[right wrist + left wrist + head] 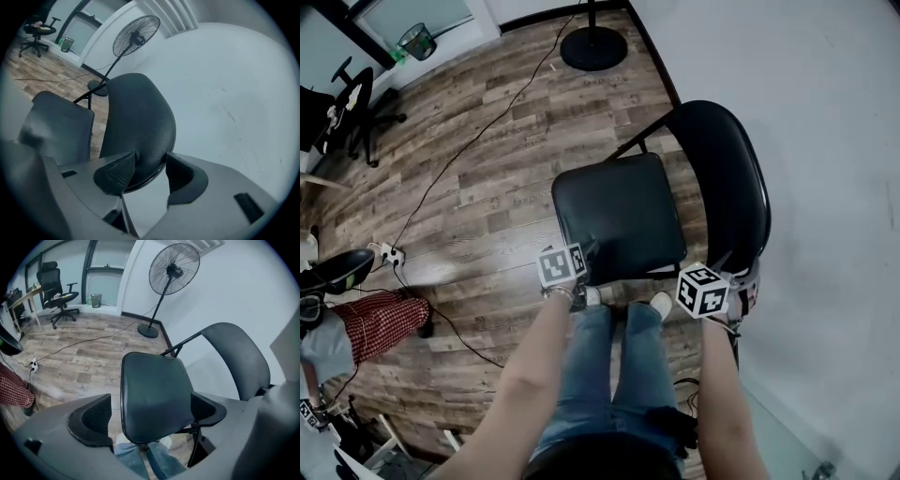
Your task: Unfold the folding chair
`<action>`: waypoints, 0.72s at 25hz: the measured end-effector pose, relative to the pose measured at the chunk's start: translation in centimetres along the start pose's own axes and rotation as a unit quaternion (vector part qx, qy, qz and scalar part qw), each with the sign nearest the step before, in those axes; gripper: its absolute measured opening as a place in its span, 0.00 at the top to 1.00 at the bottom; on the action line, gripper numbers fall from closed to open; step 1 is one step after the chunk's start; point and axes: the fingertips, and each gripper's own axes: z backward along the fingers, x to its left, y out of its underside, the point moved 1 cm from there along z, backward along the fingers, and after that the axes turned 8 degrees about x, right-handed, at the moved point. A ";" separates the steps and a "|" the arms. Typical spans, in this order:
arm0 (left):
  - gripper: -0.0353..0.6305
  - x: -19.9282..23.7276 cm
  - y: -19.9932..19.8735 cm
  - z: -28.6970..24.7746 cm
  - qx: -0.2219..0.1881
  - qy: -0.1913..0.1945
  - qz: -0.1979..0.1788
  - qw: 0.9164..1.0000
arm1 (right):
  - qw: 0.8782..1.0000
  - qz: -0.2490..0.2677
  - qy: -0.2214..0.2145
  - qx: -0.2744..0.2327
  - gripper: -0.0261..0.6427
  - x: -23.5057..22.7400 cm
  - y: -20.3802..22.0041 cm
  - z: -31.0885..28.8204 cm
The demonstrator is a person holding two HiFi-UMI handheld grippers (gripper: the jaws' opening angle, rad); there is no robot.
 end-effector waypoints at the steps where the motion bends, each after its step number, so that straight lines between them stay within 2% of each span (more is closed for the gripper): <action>1: 0.19 -0.3 -0.1 0.5 -0.002 0.000 -0.003 1.000 | 1.000 0.004 -0.007 0.001 0.68 0.0 0.1 0.0; 10: 0.19 -3.6 -2.0 5.0 -0.045 0.009 -0.013 0.999 | 0.996 0.009 -0.089 0.005 0.69 -0.1 0.1 0.0; 18: 0.19 -7.0 -2.8 8.6 -0.079 0.005 -0.035 0.996 | 0.985 0.017 -0.169 -0.016 0.72 -0.8 -0.1 0.6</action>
